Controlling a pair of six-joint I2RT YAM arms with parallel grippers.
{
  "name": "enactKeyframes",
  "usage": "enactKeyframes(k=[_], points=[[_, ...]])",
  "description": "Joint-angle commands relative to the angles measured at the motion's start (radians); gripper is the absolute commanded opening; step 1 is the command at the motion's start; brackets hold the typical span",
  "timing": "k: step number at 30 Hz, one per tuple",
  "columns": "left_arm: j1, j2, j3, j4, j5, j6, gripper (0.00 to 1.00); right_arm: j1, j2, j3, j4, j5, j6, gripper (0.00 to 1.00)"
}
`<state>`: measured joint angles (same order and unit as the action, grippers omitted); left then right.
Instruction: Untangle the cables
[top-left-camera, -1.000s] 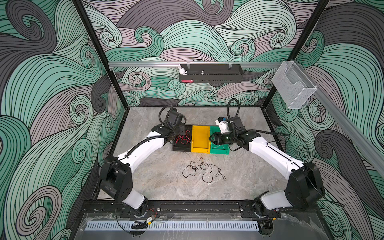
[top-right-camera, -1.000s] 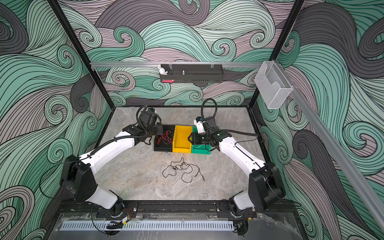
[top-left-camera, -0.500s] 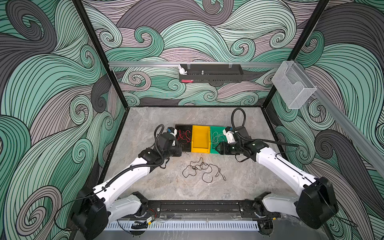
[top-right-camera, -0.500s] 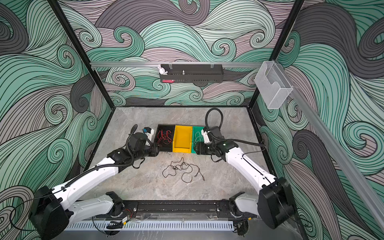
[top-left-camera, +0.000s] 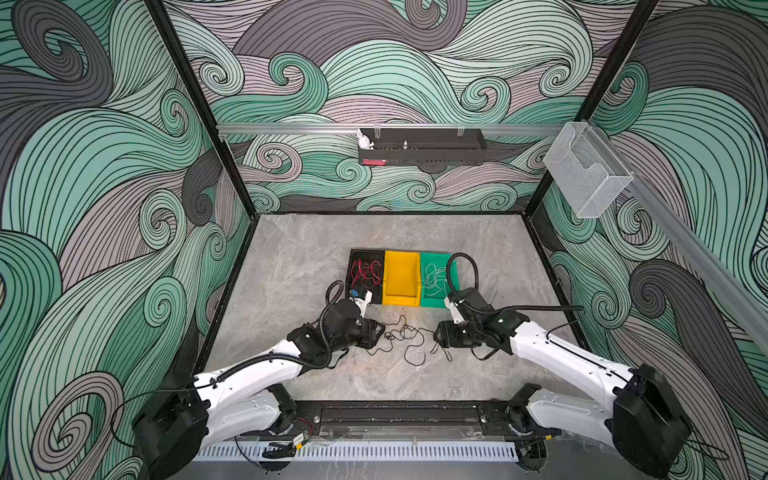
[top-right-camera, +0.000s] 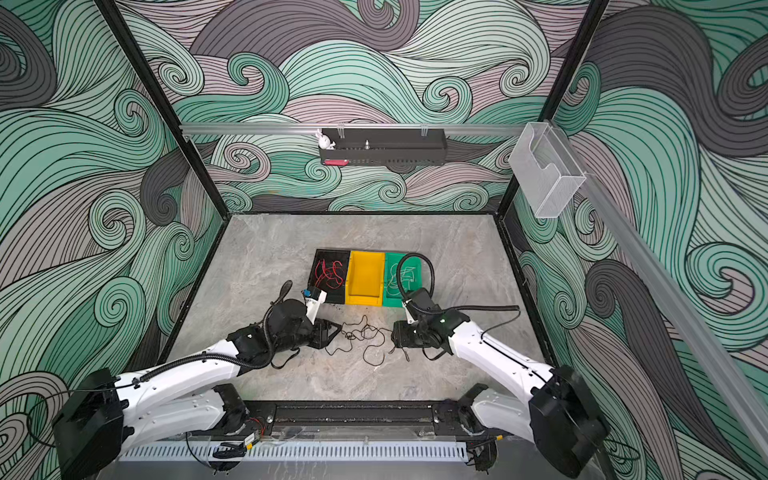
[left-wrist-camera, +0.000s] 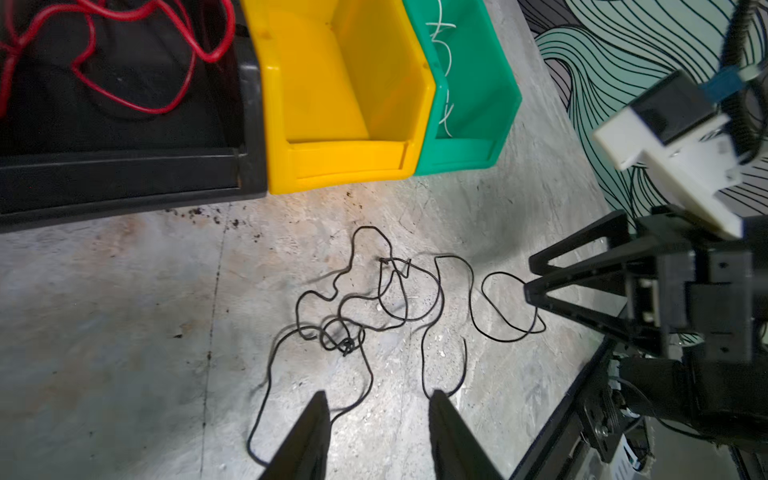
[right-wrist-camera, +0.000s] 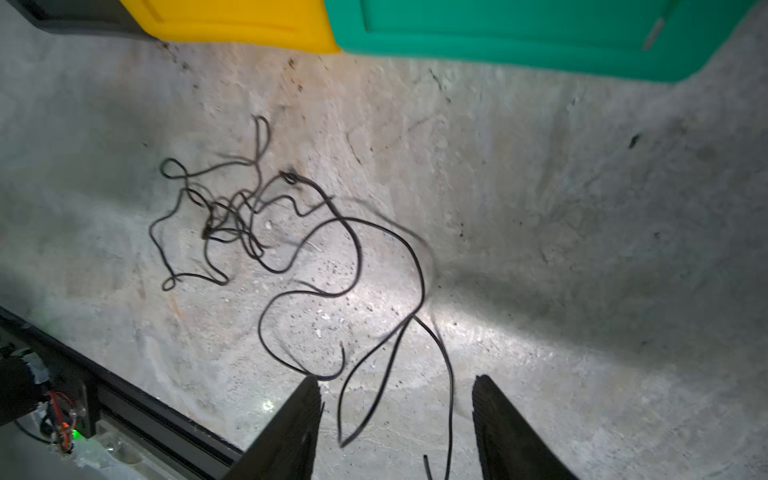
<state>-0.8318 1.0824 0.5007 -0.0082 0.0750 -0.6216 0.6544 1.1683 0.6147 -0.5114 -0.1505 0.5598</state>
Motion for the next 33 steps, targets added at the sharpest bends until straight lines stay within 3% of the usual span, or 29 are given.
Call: enactKeyframes(k=[1, 8, 14, 28, 33], points=[[-0.034, 0.033, 0.001, 0.071, -0.004, -0.017, 0.43, 0.026, 0.022, -0.017, 0.052, 0.032, 0.050, 0.56], [-0.085, 0.083, 0.011, 0.039, -0.053, -0.014, 0.44, 0.062, 0.036, -0.029, 0.112, 0.014, 0.079, 0.29], [-0.106, 0.148, 0.011, -0.008, -0.085, -0.009, 0.46, 0.062, -0.069, 0.000, 0.033, 0.076, 0.049, 0.08], [-0.114, 0.311, 0.040, 0.011, -0.140, -0.004, 0.47, 0.060, -0.265, 0.130, -0.132, 0.101, -0.008, 0.02], [-0.113, 0.366, 0.039, 0.007, -0.178, -0.015, 0.43, 0.053, -0.327, 0.183, -0.168, 0.123, -0.016, 0.01]])
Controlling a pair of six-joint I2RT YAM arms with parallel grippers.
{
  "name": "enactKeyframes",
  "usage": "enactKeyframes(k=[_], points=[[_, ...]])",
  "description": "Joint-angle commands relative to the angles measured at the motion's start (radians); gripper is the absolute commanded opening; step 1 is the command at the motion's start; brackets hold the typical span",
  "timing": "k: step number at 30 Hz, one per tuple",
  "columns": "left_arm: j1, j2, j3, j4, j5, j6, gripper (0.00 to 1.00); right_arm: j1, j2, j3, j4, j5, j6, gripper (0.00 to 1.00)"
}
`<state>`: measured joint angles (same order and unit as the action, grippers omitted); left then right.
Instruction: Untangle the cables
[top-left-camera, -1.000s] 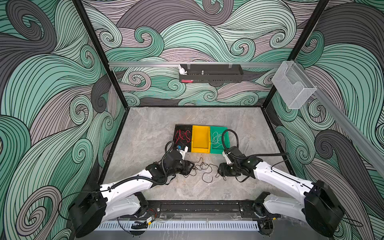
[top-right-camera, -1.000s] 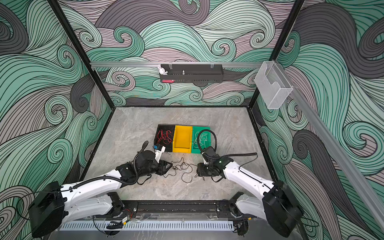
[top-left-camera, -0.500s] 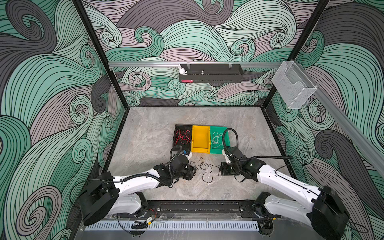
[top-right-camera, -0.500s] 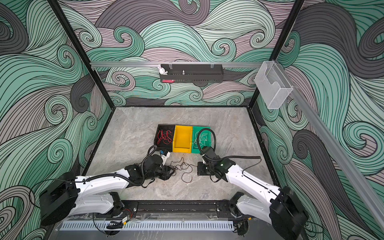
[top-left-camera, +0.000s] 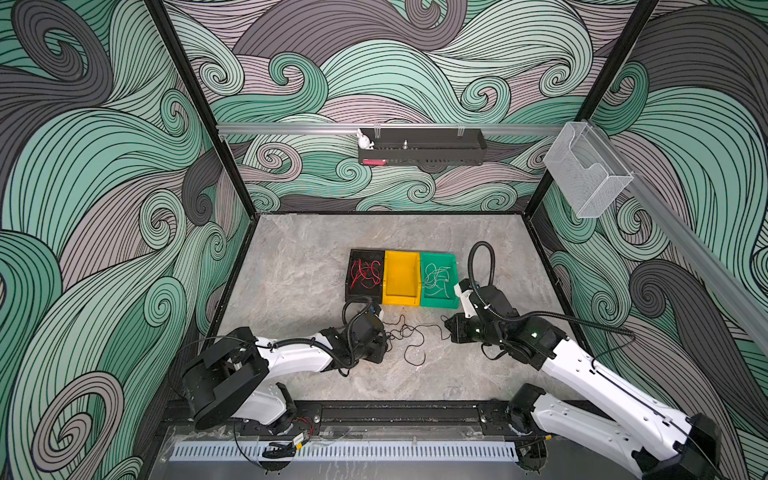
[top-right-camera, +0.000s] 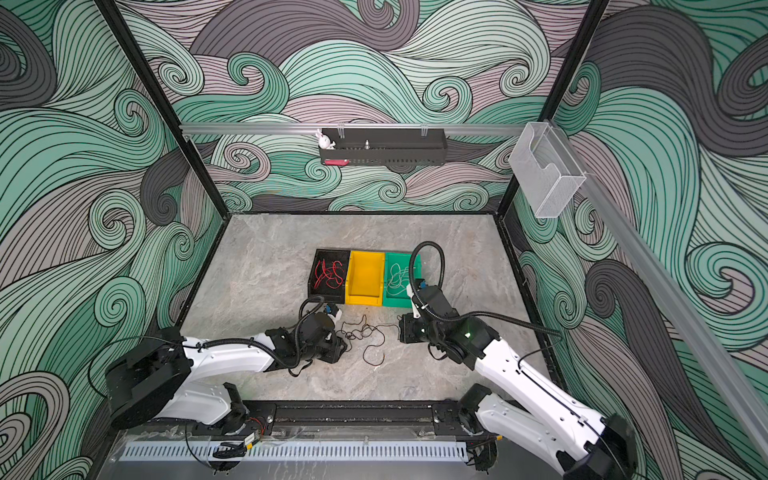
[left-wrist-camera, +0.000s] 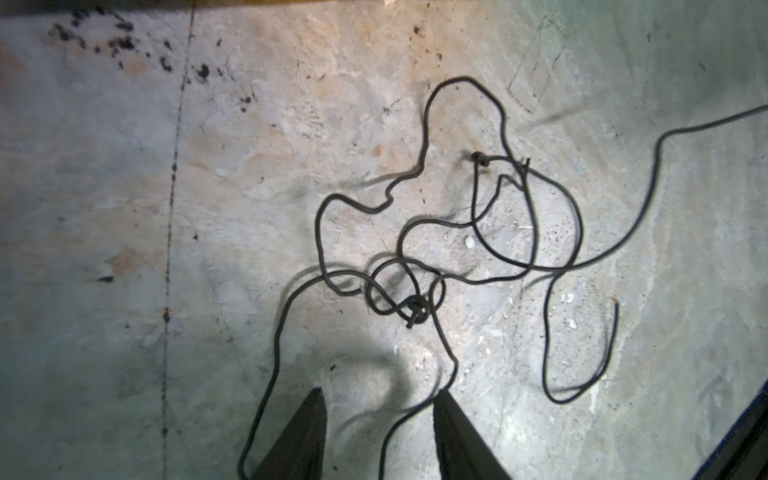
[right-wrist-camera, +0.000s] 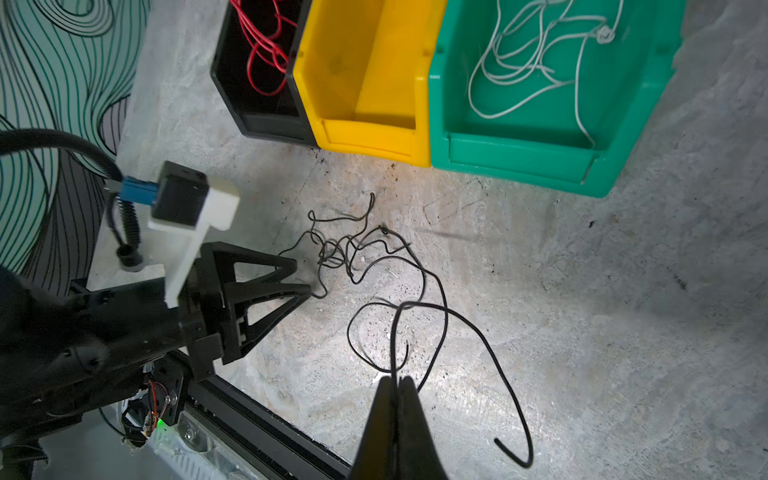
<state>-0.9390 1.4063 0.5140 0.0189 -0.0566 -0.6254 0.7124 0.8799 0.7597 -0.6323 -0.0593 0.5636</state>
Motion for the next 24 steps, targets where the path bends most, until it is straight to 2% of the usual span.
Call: enactKeyframes(k=[1, 7, 11, 19, 24], points=[[-0.006, 0.050, 0.024, -0.025, -0.055, -0.014, 0.42, -0.011, -0.055, 0.047, -0.055, 0.033, -0.019, 0.01], [-0.005, 0.079, 0.036, -0.085, -0.103, -0.034, 0.27, -0.076, -0.104, 0.105, -0.109, 0.033, -0.052, 0.01], [-0.005, 0.073, 0.039, -0.127, -0.141, -0.037, 0.22, -0.148, -0.133, 0.130, -0.136, 0.033, -0.079, 0.00], [0.014, 0.046, 0.042, -0.231, -0.224, -0.052, 0.19, -0.256, -0.148, 0.184, -0.172, 0.037, -0.133, 0.00], [0.047, -0.030, 0.019, -0.277, -0.238, -0.070, 0.18, -0.271, -0.126, 0.214, -0.170, -0.056, -0.140, 0.00]])
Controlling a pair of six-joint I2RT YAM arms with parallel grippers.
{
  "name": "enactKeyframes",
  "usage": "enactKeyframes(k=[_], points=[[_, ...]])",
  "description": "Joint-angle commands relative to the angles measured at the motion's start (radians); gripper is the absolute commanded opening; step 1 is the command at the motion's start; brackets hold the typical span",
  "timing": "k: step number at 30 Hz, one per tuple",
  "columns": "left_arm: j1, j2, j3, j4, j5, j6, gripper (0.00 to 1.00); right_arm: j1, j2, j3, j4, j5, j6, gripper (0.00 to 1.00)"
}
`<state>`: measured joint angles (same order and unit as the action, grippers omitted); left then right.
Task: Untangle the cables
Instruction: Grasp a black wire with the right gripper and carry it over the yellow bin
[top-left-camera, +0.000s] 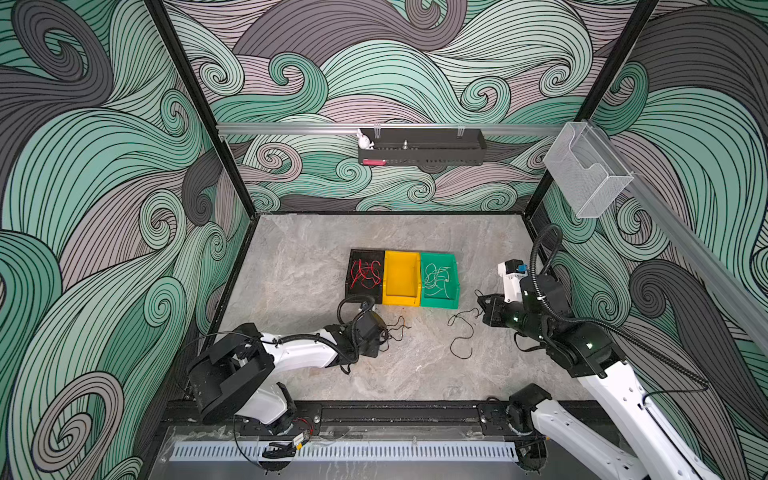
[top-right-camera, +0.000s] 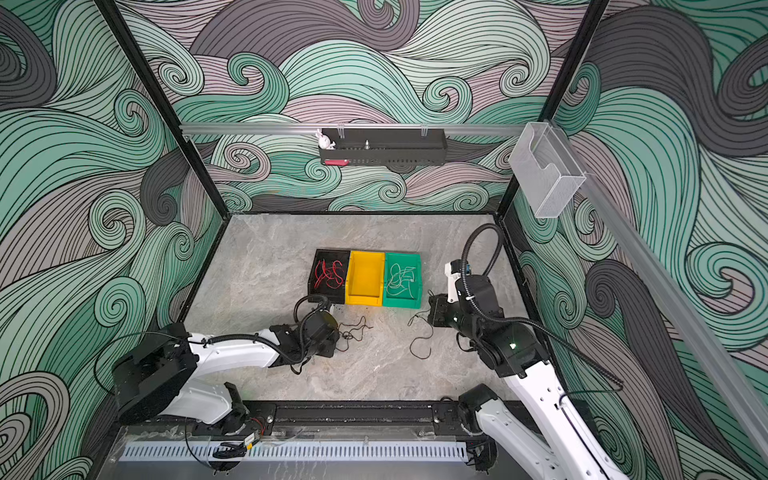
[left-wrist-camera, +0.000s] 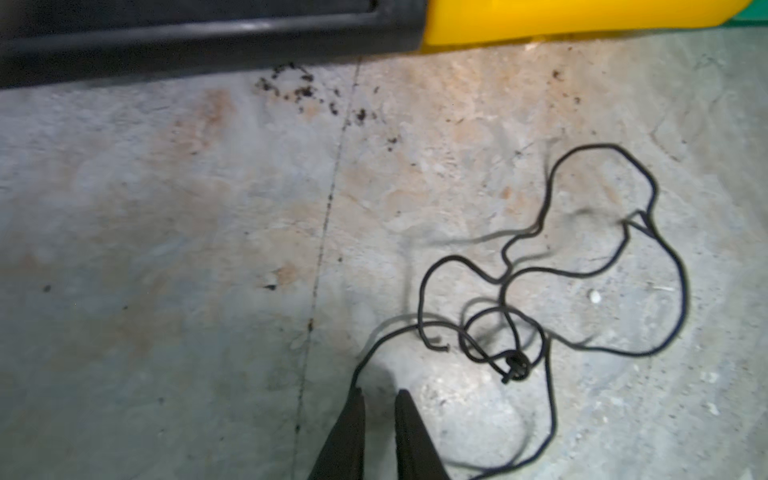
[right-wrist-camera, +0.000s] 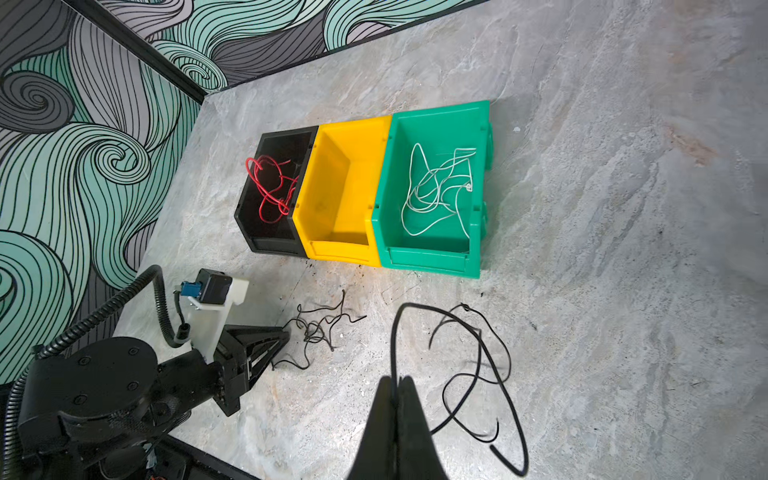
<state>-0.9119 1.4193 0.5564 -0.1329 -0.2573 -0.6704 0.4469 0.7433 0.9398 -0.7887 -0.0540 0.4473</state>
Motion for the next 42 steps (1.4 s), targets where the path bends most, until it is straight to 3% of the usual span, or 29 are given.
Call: enactKeyframes(k=[1, 6, 11, 18, 30, 42], points=[[0.026, -0.059, -0.027, -0.131, -0.037, -0.024, 0.19, -0.005, 0.019, 0.039, -0.013, -0.096, -0.025, 0.00], [0.041, -0.144, -0.011, -0.188, -0.026, 0.003, 0.24, -0.005, 0.029, 0.037, 0.051, -0.292, -0.011, 0.00], [0.041, -0.246, 0.040, -0.242, -0.019, 0.028, 0.35, -0.005, 0.040, 0.039, 0.115, -0.369, 0.023, 0.00], [0.044, -0.352, 0.045, -0.225, -0.004, 0.056, 0.42, -0.004, 0.126, 0.116, 0.260, -0.435, 0.093, 0.00], [0.050, -0.418, -0.016, -0.224, -0.037, -0.009, 0.62, -0.003, 0.434, 0.368, 0.422, -0.450, 0.081, 0.00], [0.074, -0.490, -0.083, -0.218, -0.013, -0.049, 0.64, -0.007, 0.758, 0.563, 0.488, -0.371, -0.033, 0.00]])
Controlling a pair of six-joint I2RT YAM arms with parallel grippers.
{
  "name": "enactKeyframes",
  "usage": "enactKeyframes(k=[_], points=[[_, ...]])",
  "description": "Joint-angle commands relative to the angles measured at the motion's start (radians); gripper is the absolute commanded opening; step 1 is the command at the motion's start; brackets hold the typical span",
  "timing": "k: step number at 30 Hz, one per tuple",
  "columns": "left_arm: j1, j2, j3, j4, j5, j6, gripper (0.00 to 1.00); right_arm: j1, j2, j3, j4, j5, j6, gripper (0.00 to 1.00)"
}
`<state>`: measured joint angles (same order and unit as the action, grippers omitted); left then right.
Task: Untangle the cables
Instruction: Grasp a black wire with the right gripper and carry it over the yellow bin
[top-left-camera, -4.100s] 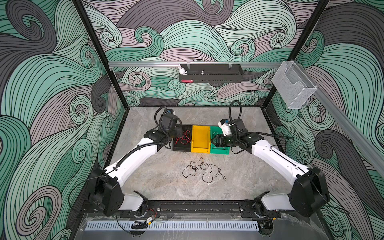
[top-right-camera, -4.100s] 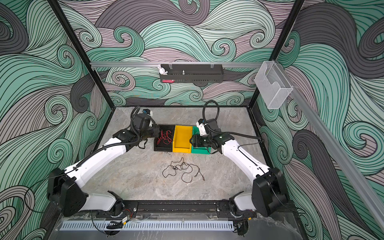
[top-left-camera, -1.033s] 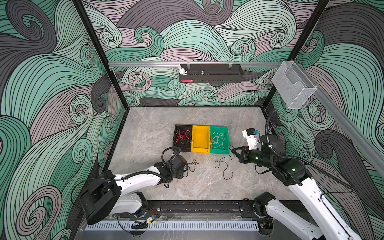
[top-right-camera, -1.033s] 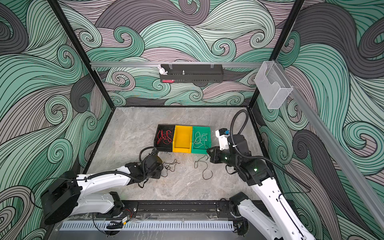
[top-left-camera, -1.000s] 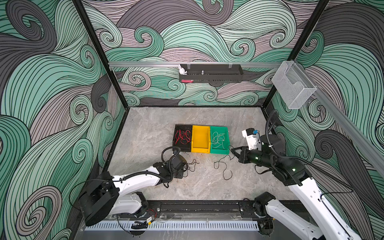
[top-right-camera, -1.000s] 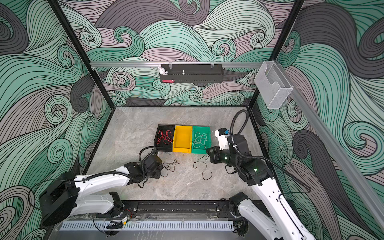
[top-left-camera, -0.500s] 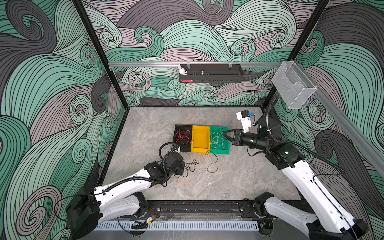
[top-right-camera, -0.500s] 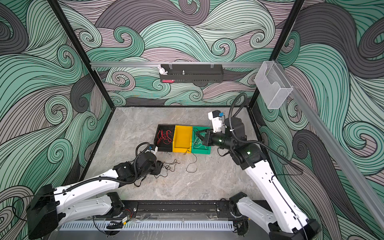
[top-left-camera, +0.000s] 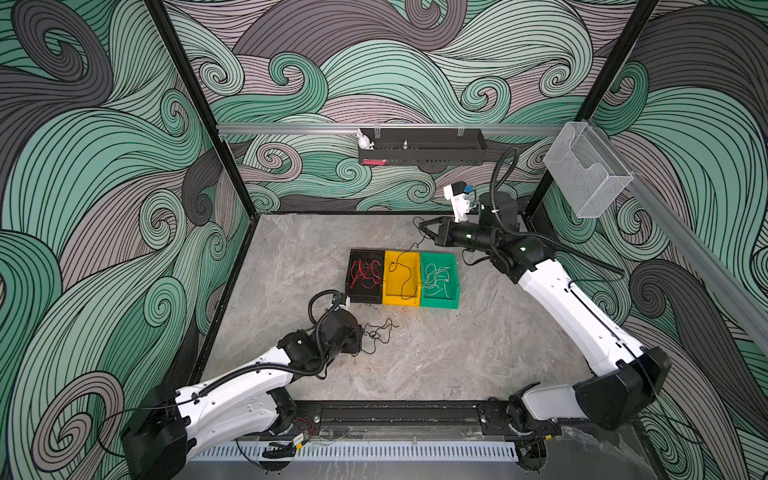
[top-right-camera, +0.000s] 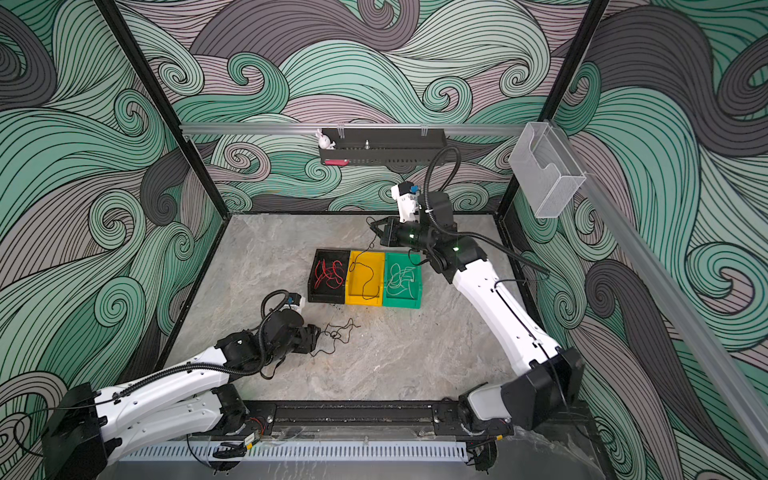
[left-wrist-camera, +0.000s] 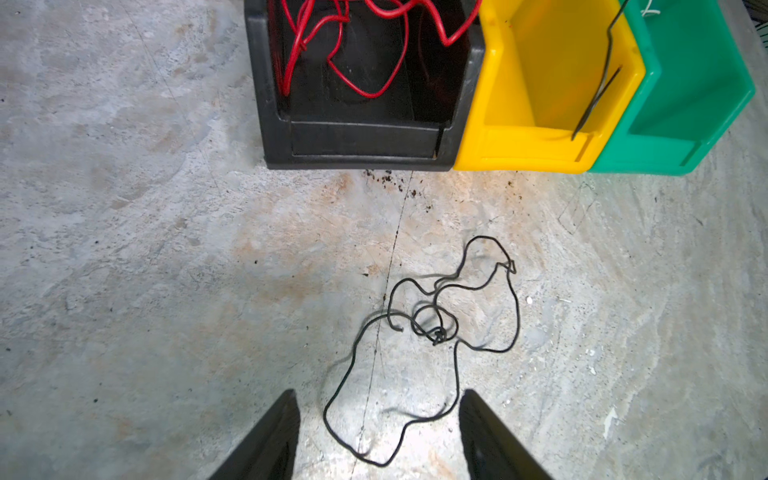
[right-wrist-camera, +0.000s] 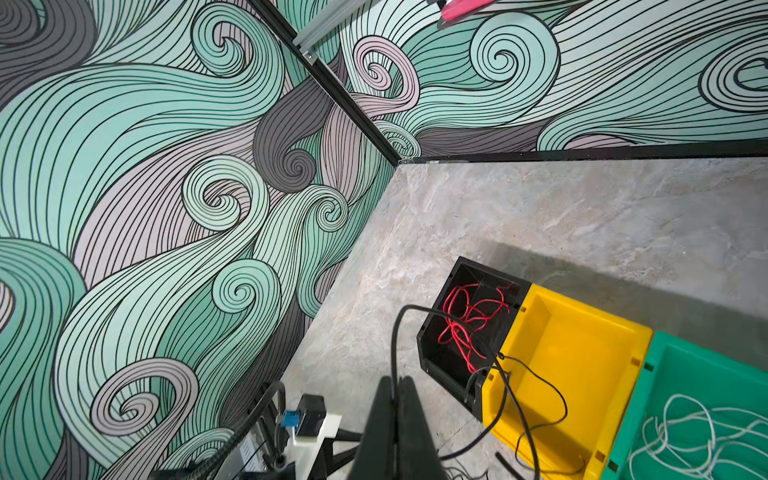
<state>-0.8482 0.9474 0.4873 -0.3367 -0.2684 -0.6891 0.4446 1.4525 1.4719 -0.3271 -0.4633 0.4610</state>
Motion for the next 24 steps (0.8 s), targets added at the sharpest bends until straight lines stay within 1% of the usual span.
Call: enactKeyframes(k=[1, 5, 14, 24], points=[[0.011, -0.021, -0.020, -0.011, 0.004, -0.036, 0.64, -0.007, 0.066, 0.035, 0.026, 0.046, -0.051, 0.00], [0.017, -0.032, -0.042, 0.000, 0.015, -0.055, 0.64, -0.007, 0.116, 0.034, 0.043, 0.068, -0.059, 0.00], [0.031, -0.032, -0.058, 0.011, 0.022, -0.057, 0.64, -0.007, 0.158, -0.023, 0.031, 0.141, -0.086, 0.00], [0.037, -0.017, -0.062, 0.032, 0.040, -0.060, 0.64, 0.011, 0.257, -0.077, 0.046, 0.083, -0.073, 0.00]])
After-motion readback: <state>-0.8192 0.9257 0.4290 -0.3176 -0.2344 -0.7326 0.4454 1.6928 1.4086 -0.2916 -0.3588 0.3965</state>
